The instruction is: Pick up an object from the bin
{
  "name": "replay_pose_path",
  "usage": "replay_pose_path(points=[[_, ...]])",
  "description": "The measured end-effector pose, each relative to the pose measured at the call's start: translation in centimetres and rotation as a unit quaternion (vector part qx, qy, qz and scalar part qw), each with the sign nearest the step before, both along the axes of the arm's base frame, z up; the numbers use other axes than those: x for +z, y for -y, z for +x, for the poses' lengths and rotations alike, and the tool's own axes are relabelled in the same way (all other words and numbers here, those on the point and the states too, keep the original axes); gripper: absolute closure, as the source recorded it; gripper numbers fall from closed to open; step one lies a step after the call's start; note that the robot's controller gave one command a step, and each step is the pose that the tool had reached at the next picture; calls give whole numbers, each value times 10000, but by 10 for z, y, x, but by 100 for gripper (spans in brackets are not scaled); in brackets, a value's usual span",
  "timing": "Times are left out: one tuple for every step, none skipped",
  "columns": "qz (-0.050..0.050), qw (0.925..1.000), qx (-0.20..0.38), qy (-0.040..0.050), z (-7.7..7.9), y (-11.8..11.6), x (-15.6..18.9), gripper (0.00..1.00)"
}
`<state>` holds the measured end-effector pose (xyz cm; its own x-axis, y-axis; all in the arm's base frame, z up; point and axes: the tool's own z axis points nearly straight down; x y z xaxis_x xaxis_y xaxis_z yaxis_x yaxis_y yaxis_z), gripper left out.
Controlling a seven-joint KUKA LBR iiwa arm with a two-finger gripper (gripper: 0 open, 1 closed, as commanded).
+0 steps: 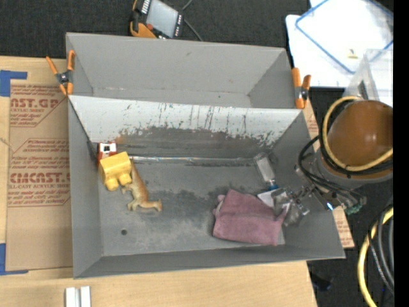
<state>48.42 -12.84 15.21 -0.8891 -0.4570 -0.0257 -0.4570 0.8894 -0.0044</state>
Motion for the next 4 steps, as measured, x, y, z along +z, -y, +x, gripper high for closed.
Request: replay_pose_path(points=[[19, 10000, 30, -31, 25, -2, 41, 100], [34, 9999, -147, -63, 19, -1, -52, 100], [-5, 9982, 599, 53, 30, 9, -64, 100], [-4, 9982, 598, 53, 30, 9, -64, 100]])
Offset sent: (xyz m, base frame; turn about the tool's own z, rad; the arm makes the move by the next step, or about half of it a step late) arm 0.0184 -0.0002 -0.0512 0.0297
